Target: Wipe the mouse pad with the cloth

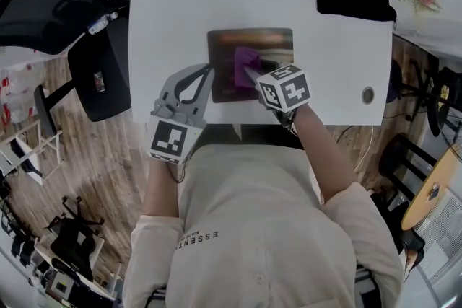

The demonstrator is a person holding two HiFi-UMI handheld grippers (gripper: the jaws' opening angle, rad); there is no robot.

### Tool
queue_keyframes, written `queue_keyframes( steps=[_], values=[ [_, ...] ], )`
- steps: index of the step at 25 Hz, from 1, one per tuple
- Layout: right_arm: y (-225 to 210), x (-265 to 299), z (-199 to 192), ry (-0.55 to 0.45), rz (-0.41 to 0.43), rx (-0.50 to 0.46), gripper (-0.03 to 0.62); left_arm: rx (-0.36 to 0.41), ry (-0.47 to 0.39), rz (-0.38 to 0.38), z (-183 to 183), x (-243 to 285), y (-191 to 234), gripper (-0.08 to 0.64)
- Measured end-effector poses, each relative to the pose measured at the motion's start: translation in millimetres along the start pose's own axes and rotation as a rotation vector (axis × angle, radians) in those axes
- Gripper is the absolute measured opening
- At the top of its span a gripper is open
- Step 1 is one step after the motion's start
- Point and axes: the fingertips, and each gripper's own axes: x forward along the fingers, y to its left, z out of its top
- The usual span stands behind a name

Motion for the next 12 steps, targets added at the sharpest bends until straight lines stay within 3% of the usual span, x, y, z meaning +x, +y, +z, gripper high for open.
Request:
queue_keyframes(
  steps=[12],
  values=[
    [-63.9, -41.4, -22.3, 0.008, -0.018, -0.036, 0.101, 0.001, -0.019, 0.054, 23.6, 46.1, -49.4, 0.002]
  ],
)
